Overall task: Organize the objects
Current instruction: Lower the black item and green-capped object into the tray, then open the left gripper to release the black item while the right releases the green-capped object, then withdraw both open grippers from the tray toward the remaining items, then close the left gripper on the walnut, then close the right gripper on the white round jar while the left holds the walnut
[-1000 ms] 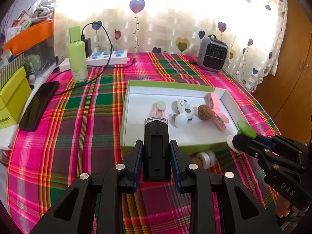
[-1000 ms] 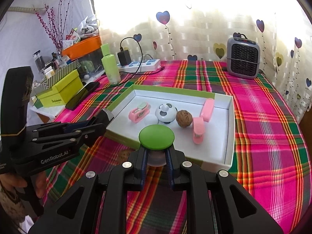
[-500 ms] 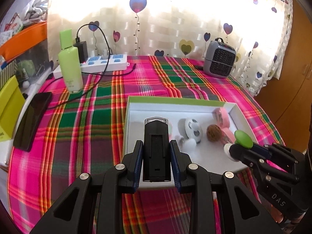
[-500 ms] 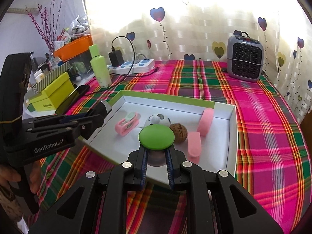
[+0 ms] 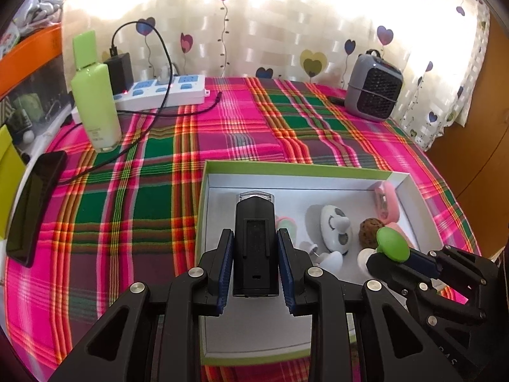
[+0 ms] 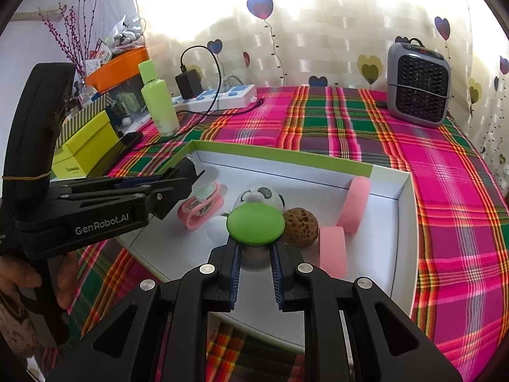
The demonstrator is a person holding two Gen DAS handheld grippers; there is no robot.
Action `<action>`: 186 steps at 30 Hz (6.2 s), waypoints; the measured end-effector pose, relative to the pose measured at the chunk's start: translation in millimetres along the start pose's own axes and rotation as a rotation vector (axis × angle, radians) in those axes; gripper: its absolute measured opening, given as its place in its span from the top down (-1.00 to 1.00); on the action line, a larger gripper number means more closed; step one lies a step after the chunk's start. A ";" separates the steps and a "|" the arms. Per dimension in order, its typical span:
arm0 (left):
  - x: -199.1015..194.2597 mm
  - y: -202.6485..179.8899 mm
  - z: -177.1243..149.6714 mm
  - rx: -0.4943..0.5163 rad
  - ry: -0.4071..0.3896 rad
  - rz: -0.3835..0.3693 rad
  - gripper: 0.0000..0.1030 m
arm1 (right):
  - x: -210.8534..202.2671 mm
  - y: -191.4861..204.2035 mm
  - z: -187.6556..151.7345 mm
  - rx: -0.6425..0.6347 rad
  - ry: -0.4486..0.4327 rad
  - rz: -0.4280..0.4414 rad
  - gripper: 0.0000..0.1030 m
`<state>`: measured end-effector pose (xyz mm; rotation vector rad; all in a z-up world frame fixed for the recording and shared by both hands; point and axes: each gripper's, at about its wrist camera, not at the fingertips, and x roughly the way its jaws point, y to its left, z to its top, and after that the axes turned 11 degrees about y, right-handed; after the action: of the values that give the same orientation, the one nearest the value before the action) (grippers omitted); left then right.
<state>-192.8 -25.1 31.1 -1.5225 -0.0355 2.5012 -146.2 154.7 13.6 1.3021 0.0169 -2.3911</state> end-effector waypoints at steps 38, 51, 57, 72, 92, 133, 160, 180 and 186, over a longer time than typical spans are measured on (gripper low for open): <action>18.3 -4.1 12.5 0.060 0.032 0.058 0.51 | 18.4 -8.6 6.9 0.012 0.063 0.016 0.65; 18.1 -5.0 12.7 0.058 0.034 0.059 0.51 | 17.9 -4.5 5.3 0.006 0.063 0.009 0.51; 16.3 -4.5 9.7 0.051 0.031 0.058 0.51 | 15.3 -2.6 3.2 0.006 0.059 0.014 0.30; -16.0 -7.4 -10.7 0.036 -0.011 0.019 0.37 | -5.3 5.0 -10.2 0.035 0.023 0.002 0.23; -48.6 -12.1 -64.2 0.015 -0.047 -0.031 0.31 | -42.0 15.7 -44.0 0.074 -0.038 -0.009 0.20; -17.7 -43.4 -91.0 0.082 0.031 -0.132 0.21 | -60.8 11.4 -83.9 0.098 -0.017 0.014 0.20; -28.0 -12.3 -108.4 0.012 -0.004 -0.128 0.48 | -29.5 32.6 -66.0 0.046 0.059 -0.090 0.20; -27.4 -7.1 -108.9 -0.006 -0.019 -0.167 0.48 | -11.9 34.4 -59.2 0.072 0.096 -0.187 0.20; -27.2 -6.5 -109.2 -0.008 -0.019 -0.170 0.48 | -10.4 36.8 -57.7 0.067 0.098 -0.200 0.21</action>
<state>-83.5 -33.8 5.0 -1.4339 -0.1705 2.3845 -81.6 136.6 -3.7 1.5126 0.1008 -2.5097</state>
